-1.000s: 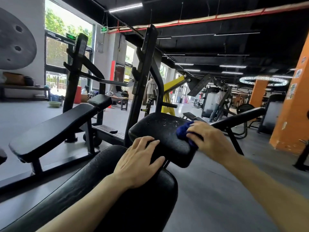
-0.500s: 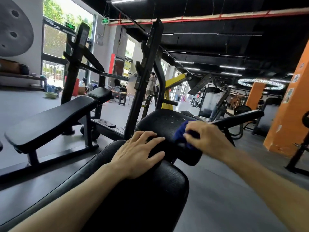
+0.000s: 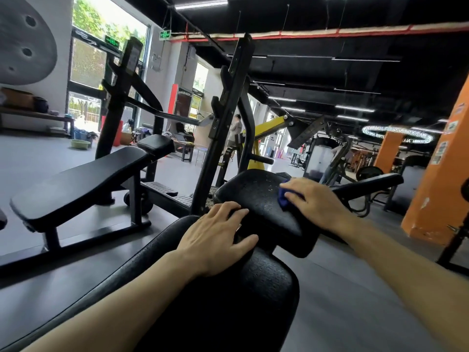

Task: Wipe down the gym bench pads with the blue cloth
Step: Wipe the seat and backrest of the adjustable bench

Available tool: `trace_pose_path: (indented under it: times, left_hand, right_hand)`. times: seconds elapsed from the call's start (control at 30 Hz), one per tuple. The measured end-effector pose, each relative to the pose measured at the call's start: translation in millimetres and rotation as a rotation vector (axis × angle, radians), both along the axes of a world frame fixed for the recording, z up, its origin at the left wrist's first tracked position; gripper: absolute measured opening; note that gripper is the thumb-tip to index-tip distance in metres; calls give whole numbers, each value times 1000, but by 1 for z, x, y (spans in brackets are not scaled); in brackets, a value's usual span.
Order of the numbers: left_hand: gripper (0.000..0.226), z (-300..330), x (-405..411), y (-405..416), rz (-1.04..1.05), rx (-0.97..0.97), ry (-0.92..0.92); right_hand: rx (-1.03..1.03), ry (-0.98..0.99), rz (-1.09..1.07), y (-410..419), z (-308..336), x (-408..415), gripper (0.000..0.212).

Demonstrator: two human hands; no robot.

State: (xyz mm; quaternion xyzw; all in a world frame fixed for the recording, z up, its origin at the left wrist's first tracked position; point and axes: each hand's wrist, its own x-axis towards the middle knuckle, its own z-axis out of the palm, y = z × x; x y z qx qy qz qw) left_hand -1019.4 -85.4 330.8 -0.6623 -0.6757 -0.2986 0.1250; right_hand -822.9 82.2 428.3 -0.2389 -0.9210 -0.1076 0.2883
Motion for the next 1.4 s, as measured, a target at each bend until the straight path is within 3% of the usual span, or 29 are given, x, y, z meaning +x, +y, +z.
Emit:
trace_pose_path:
  times: [0.13,0.3,0.37,0.57,0.8,0.87,1.03,1.1,1.27,1.33,1.4]
  left_hand:
    - [75,5,-16,-1,-45,-85,39]
    - [91,-1,-26,-3,31,-60,81]
    - [100,-3,-24,-4,73,-77,71]
    - [90,-5,-24,-4,150,-162,41]
    - [94,-3,-27,-3,139,-221,60]
    - [94,-1,-28,-5,120,-230,66]
    - [93,4,-34,-12,71,-272,83]
    - [95,2,-36,-12,64,-264,85]
    - [106,-3,-37,-10,88,-226,53]
    - [108,-3,-38,-9,92,-221,47]
    - [112,-4,-38,-9,100,-217,37]
  right_hand:
    - [-64,-8,-177,17,3,-25,32]
    - [-29,-198,181,-54,-44,-26,48]
    - [25,-285,209,-49,-39,-18,51]
    - [-88,-63,-184,14,6,-34,40]
    - [-13,-264,213,-57,-36,-38,46]
    - [-27,-235,144,-35,-21,-36,45]
    - [-114,-32,-258,24,19,-53,33]
    - [-68,-75,-221,9,8,-68,33]
    - [-36,-273,167,-44,-23,-63,41]
    - [-69,-284,101,-22,-9,-60,40]
    - [-123,-172,-70,9,12,-66,37]
